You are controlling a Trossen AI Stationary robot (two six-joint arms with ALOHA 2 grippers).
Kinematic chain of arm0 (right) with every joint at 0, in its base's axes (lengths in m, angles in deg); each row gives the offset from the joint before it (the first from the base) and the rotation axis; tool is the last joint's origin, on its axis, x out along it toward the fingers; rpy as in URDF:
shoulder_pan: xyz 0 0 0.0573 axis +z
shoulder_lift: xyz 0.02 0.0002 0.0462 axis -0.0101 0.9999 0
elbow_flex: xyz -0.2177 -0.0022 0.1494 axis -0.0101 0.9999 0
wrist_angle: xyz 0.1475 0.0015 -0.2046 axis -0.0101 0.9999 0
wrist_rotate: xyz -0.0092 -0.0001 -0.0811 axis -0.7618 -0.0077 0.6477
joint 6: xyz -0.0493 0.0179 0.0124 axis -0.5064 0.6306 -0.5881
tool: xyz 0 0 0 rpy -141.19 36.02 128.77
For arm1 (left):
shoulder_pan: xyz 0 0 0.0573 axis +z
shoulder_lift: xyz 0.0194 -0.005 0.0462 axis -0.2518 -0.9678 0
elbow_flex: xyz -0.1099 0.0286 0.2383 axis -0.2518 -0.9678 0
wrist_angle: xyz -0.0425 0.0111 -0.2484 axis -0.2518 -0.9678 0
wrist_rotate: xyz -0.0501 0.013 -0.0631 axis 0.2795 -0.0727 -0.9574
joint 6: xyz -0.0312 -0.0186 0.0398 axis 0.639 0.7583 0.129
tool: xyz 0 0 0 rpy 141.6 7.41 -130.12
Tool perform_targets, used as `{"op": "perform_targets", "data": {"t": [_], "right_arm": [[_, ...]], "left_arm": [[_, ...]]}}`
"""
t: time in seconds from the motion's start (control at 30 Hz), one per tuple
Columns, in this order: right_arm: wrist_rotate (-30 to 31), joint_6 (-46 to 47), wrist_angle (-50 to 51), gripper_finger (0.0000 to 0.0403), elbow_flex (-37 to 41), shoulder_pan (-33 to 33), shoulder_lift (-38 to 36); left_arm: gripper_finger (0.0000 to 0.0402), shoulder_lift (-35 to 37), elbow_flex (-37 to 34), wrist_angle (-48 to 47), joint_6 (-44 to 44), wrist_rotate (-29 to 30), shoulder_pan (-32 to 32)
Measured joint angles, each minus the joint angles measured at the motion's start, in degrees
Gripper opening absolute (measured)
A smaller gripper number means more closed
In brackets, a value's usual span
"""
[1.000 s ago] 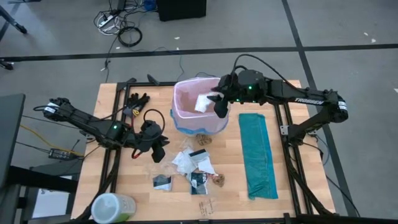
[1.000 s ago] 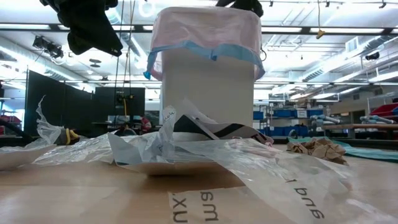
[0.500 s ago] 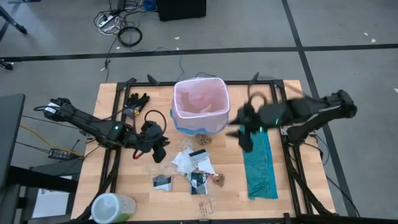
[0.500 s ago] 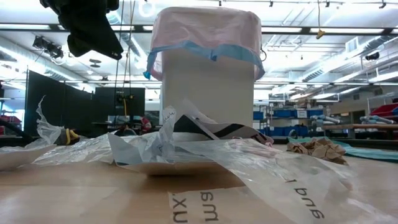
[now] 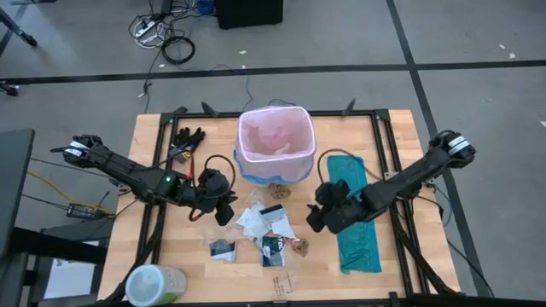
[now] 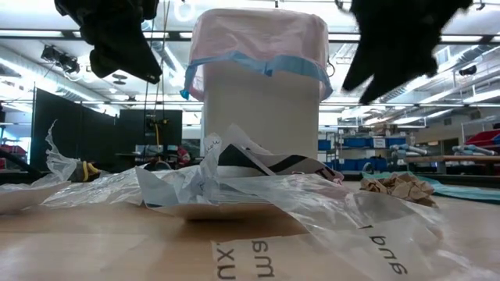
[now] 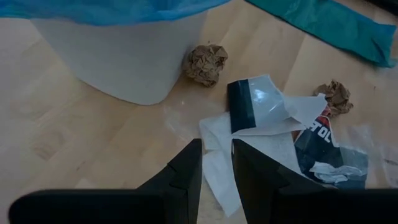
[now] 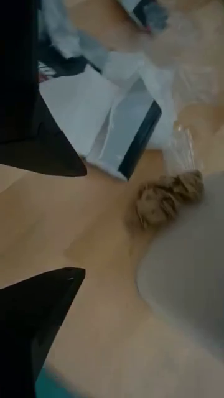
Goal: Place trash/remove bag and relplace
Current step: Put the brown paper into the white trash bin
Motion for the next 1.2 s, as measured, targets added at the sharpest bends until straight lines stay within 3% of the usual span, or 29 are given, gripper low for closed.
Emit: {"op": "perform_targets", "data": {"t": [0.2,0.43,0.9,1.2], "right_arm": [[-0.88,-2.31,-20.38,0.0254,4.69,-1.42,8.88],[-1.66,-5.20,-22.16,0.0274,3.07,-4.97,14.35],[-4.39,-16.79,-29.24,0.0288,3.09,-14.49,14.61],[-7.09,-20.17,-30.54,0.0288,3.09,-16.00,14.70]], "left_arm": [[0.0096,0.00,0.00,-0.24,-1.13,-0.54,0.01],[0.0096,0.04,0.00,-0.37,-2.86,-0.52,0.02],[0.0096,0.04,0.00,-0.44,-2.80,0.70,0.00],[0.0096,0.04,0.00,-0.42,-3.15,0.90,0.01]]}}
